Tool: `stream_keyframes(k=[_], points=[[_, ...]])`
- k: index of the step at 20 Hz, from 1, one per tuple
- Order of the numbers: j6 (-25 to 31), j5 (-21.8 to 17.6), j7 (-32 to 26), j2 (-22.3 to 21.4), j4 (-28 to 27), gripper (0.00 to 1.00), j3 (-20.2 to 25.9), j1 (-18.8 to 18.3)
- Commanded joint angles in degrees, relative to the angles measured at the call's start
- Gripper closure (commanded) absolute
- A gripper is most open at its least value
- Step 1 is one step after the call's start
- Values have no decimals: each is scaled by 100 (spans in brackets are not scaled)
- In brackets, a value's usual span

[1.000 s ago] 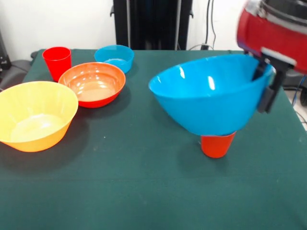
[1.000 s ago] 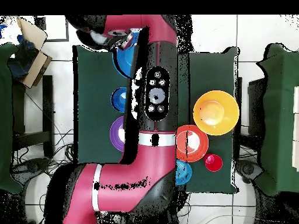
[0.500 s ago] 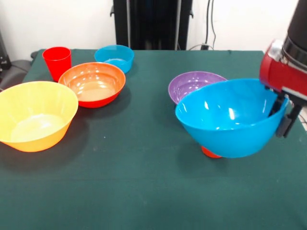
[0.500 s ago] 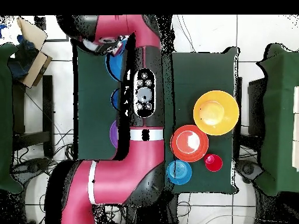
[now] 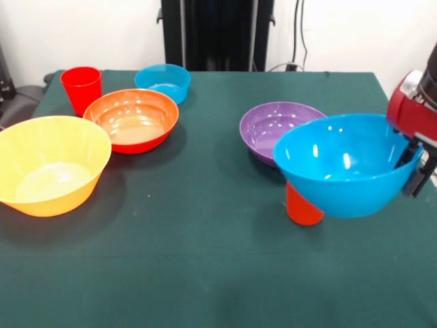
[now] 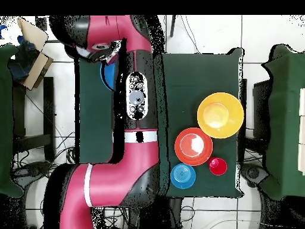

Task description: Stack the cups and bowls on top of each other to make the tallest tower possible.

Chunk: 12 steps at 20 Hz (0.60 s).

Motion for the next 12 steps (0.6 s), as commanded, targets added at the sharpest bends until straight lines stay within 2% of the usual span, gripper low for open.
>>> stream_keyframes(k=[1,7,12], points=[[990,212,1562,-125,-143,100,-38,140],[952,654,1668,-22,-210,100,-506,181],[846,1264,1734,161,-258,100,-1135,196]])
